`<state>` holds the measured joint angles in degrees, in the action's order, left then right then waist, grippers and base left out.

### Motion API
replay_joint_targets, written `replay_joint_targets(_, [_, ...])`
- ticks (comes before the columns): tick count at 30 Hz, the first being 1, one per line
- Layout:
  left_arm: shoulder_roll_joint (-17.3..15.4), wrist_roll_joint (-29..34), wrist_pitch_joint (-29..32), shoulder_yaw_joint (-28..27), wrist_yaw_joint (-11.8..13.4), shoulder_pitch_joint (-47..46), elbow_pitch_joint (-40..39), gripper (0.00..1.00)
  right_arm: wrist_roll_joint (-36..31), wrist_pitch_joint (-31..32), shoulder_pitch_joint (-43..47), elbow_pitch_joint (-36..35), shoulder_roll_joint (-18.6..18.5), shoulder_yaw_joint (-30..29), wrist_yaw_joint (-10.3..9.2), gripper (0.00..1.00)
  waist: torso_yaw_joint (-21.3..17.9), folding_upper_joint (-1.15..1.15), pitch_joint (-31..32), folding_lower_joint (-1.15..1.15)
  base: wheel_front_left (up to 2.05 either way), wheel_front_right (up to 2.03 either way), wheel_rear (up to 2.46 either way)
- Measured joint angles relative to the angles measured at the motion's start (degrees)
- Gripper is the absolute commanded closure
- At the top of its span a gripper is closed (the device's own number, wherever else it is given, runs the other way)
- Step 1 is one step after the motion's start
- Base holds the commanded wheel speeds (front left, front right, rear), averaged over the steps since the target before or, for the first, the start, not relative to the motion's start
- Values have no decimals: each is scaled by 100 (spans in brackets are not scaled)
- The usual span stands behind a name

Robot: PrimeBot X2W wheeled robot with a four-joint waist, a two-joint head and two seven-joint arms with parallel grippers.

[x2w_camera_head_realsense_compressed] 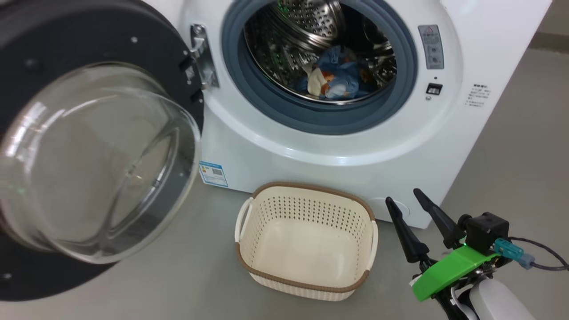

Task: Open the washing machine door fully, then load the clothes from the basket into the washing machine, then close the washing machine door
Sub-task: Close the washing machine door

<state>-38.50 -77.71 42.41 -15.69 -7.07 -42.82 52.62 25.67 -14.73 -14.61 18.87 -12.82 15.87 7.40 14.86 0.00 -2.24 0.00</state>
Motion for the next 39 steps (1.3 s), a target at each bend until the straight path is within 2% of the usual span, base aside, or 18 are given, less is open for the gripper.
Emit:
replay_joint_targets(7, [227, -476, 1204, 136, -1, 464, -688, 100, 23, 0, 68, 0, 91, -4, 0, 0, 135, 0, 176, 0, 0, 0, 0])
replay_joint_targets(12, [475, -636, 1734, 304, 88, 808, -1324, 100, 42, 0, 162, -4, 160, -37, 0, 0, 160, 0, 259, 0, 0, 0, 0])
replay_joint_targets(17, [662, -951, 2035, 254, 478, 1135, -2141, 100, 124, 0, 198, -18, 218, -100, 0, 0, 108, 0, 340, 0, 0, 0, 0])
replay_joint_targets(22, [979, -1360, 2164, 35, 971, 1562, -3189, 100, 124, 0, 261, -63, 267, -166, 0, 0, -38, 0, 360, 0, 0, 0, 0])
replay_joint_targets(26, [1254, -1447, 2178, 18, 1348, 1927, -3974, 100, 124, 0, 293, -74, 323, -209, 0, 0, -184, 0, 349, 0, 0, 0, 0])
replay_joint_targets(33, [1714, -1610, 2035, 36, 1811, 2224, -5008, 100, 121, 0, 293, -92, 410, -238, 0, 0, -521, 0, 322, 0, 0, 0, 0])
replay_joint_targets(39, [1925, -1631, 1907, 80, 1979, 2285, -5498, 100, 115, 0, 293, -100, 416, -307, 0, 0, -920, 0, 296, 0, 0, 0, 0])
